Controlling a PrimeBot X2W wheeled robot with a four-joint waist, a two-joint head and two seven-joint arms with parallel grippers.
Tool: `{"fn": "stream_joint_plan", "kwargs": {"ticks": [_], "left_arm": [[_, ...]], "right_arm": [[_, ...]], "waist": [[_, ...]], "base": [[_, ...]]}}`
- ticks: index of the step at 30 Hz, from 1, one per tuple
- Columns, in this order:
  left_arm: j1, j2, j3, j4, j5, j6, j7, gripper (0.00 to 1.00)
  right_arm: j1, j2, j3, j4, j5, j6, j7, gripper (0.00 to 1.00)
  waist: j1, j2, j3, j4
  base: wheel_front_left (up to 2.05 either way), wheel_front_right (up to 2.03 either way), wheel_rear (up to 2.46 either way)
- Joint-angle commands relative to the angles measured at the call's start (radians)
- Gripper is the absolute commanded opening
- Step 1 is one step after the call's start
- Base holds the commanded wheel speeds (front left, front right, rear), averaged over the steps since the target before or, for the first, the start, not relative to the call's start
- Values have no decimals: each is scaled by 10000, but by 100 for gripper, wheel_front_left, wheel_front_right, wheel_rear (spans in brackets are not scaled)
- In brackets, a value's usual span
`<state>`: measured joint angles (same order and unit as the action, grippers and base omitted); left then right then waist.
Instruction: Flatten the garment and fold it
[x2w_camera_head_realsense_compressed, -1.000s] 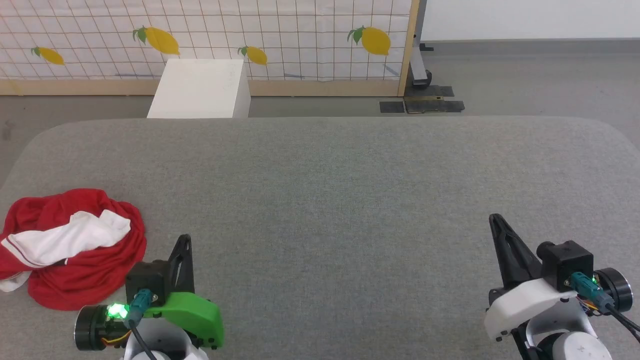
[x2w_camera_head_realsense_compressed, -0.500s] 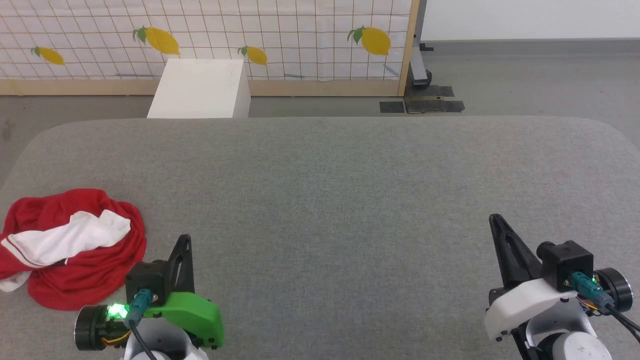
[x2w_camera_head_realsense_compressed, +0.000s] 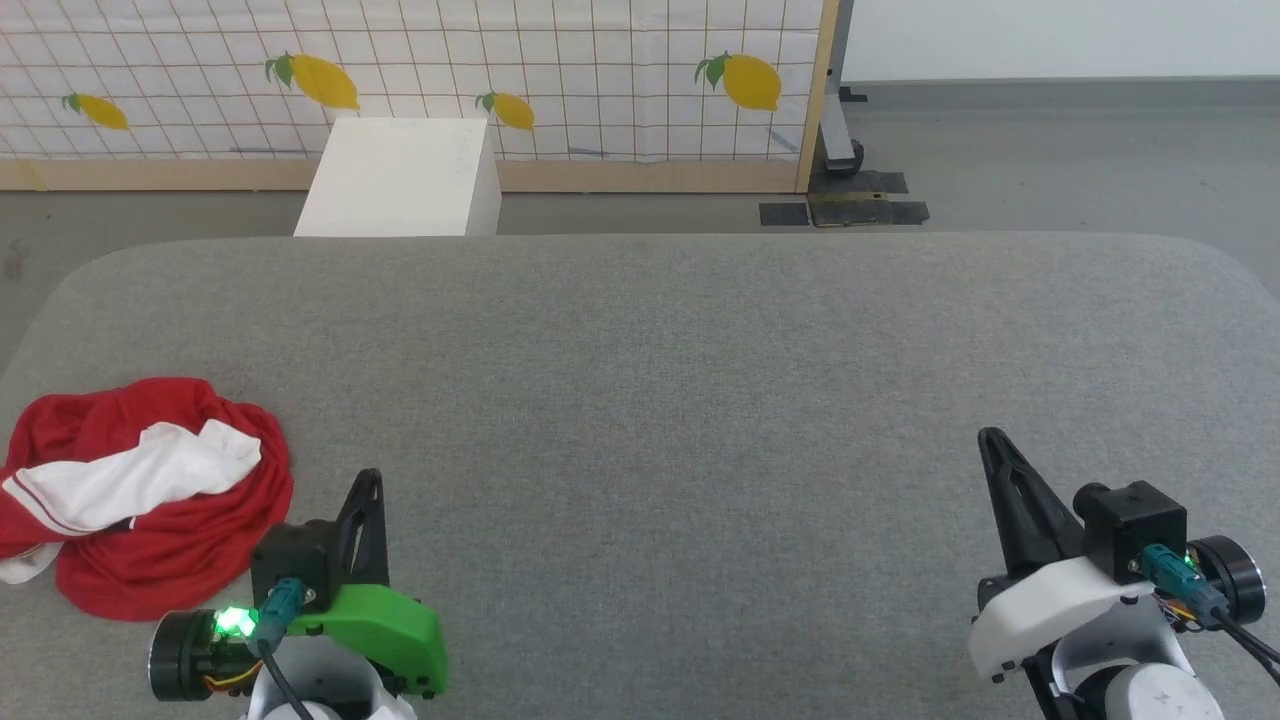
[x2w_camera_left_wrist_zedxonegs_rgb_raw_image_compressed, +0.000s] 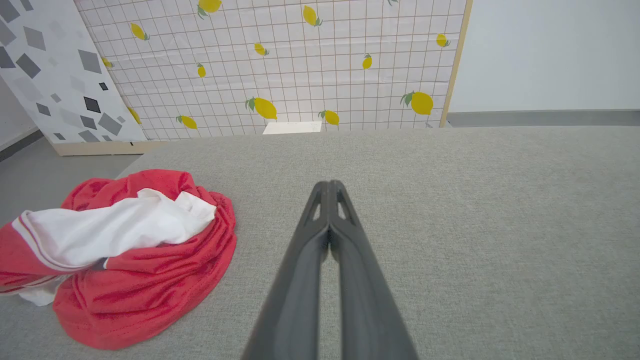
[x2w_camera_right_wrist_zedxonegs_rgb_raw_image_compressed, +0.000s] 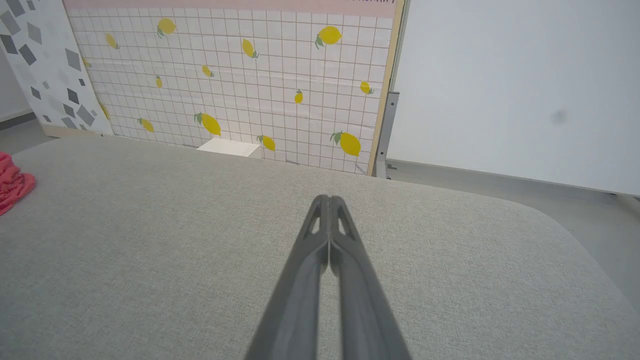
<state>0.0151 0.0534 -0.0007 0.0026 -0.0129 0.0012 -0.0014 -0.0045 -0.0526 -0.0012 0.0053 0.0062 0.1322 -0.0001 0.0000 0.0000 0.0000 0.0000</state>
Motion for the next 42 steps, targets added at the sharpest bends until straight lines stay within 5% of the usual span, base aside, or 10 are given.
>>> {"fn": "stream_joint_plan", "kwargs": {"ticks": [1,2,3,5,6,7,42], "left_arm": [[-151,-32,7,-26,129,-12,14,0],[-151,-32,7,-26,129,-12,14,0],[-1,0,0,0,0,0,-1,100],[8,2,4,3,-27,6,-8,100],[9,2,1,5,-46,5,-6,0],[-9,1,-14,14,-65,64,-61,100],[-156,-8,-153,112,-523,498,-780,100]], "right_arm": [[45,24,12,-53,-62,-15,1,0],[45,24,12,-53,-62,-15,1,0],[0,0,-2,0,0,0,1,100],[0,-4,-11,5,6,0,-6,100],[-1,-6,-13,5,6,0,-4,0],[-10,-5,-67,8,31,0,-59,100],[34,3,-571,-150,718,-5,-783,100]], "waist": [[0,0,0,0],[0,0,0,0],[0,0,0,0],[0,0,1,0],[0,0,1,-1],[0,0,6,0],[0,0,87,22]], "base": [[0,0,0],[0,0,0],[0,0,0],[0,0,0],[0,0,0],[0,0,0],[0,0,0]]}}
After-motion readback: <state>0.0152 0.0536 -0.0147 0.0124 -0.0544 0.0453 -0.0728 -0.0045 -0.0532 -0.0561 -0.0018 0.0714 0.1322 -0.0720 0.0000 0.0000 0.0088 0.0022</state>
